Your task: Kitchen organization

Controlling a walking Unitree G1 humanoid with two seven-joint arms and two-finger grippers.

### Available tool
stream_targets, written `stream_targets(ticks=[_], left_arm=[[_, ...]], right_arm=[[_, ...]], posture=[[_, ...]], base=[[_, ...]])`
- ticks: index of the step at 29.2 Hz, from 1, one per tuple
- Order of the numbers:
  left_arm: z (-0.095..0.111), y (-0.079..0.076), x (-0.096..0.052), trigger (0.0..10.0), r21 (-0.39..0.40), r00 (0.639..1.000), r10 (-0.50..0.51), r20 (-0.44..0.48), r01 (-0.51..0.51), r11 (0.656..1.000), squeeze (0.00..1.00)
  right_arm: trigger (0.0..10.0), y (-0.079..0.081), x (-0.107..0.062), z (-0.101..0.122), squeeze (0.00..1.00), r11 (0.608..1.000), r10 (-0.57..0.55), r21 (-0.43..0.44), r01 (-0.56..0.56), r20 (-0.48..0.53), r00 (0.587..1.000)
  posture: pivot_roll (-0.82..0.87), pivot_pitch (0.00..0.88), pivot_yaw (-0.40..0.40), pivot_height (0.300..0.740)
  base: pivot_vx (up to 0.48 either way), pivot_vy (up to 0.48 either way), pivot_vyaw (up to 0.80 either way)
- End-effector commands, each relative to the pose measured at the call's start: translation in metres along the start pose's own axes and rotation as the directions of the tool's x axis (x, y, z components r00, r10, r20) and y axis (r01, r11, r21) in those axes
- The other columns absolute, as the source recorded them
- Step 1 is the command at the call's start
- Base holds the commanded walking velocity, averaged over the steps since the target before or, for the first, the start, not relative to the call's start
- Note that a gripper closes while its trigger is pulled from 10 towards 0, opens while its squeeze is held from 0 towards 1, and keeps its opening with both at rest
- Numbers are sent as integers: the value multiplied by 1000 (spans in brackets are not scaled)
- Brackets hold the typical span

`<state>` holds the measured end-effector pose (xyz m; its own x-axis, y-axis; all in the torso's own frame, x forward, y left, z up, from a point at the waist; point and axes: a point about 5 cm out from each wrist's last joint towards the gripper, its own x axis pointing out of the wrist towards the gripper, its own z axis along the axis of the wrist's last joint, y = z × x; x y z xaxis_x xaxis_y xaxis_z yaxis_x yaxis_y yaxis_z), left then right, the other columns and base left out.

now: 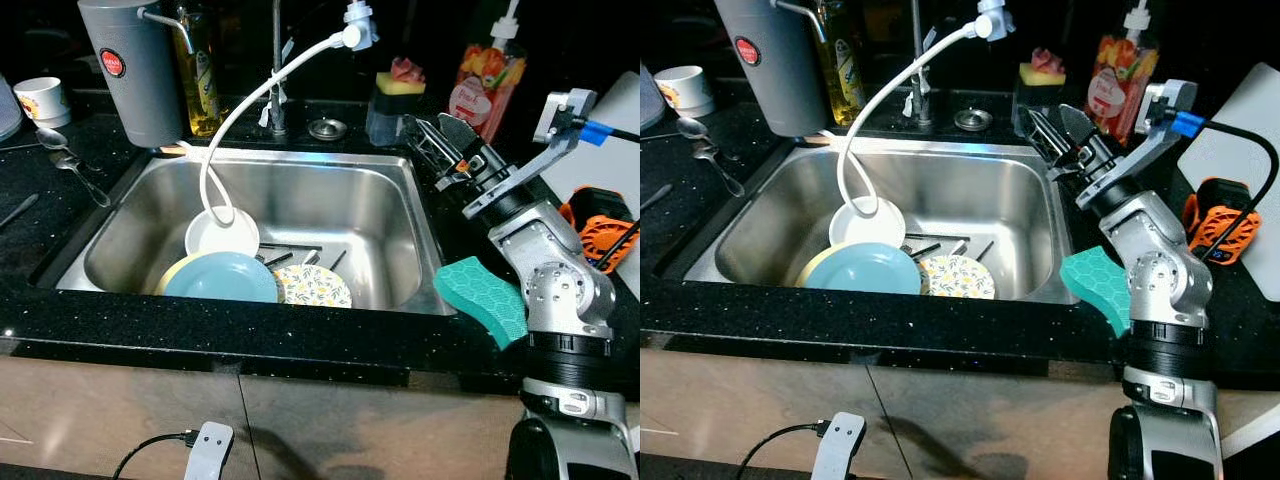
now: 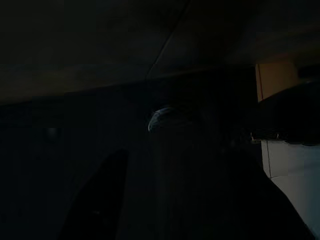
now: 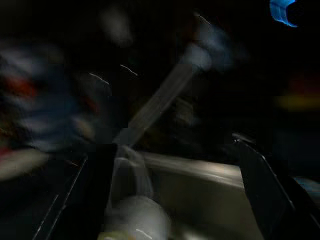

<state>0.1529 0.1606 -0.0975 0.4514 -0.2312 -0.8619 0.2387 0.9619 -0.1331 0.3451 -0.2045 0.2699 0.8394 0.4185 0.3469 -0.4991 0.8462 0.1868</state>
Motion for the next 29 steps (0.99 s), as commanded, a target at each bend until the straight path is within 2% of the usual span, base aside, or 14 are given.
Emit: stream_targets(ticks=[1,3,7,8,12,15,17,20,21,22,23,24,25,29], left_arm=[[-8,0,-1,10000,10,999,-4,-53,4,1000,0],[-10,0,-1,10000,26,996,-1,-88,3,1000,0],[-12,0,-1,10000,29,995,1,-102,2,1000,0],[-12,0,-1,10000,32,994,1,-106,2,999,0],[-13,0,-1,10000,31,994,0,-107,3,1000,0],[-13,-1,-1,10000,33,994,0,-108,4,999,0],[-13,-1,-1,10000,32,994,2,-108,1,999,0],[-13,0,-1,10000,34,994,6,-111,-2,999,0],[-13,0,-1,10000,34,994,8,-113,-4,999,0],[-13,0,-1,10000,34,994,8,-113,-4,999,0],[-12,1,-1,10000,35,993,9,-115,-5,999,0],[-12,1,-1,10000,35,993,10,-117,-6,999,0],[-12,1,-1,10000,35,993,10,-117,-6,999,0],[-11,2,-1,10000,40,993,7,-118,-2,999,0]], right_arm=[[10000,-15,-3,2,0,994,-95,-51,94,-25,995],[10000,-31,-8,8,0,977,-193,-102,189,-27,981],[10000,-38,-11,13,0,967,-234,-106,232,-5,972],[0,-43,-13,17,0,960,-260,-103,261,16,965],[0,-47,-15,20,0,953,-284,-98,286,35,958],[0,-57,-22,29,0,930,-346,-107,351,67,936],[0,-71,-36,39,0,898,-410,-139,417,76,909],[0,-84,-50,45,0,864,-469,-177,472,61,881],[980,-89,-58,47,0,845,-496,-200,496,51,867],[980,-89,-58,47,0,845,-496,-200,496,51,867],[4275,-94,-67,50,0,827,-523,-216,519,44,851],[10000,-100,-79,54,0,800,-561,-235,552,33,827],[10000,-100,-79,54,0,800,-561,-235,552,33,827],[10000,-106,-102,63,0,764,-602,-280,581,12,798]], posture=[[26,0,-9,740],[21,0,-10,740],[19,0,-10,740],[16,0,-9,740],[16,0,-10,740],[15,0,-6,740],[13,0,-5,740],[8,0,-4,740],[5,0,-4,740],[5,0,-4,740],[2,0,-3,740],[-2,0,-1,740],[-2,0,-1,740],[-16,0,3,740]], base=[[0,0,0],[0,0,0],[0,0,0],[0,0,0],[0,0,0],[0,0,0],[0,0,0],[0,0,0],[0,0,0],[0,0,0],[0,0,0],[0,0,0],[0,0,0],[0,0,0]])
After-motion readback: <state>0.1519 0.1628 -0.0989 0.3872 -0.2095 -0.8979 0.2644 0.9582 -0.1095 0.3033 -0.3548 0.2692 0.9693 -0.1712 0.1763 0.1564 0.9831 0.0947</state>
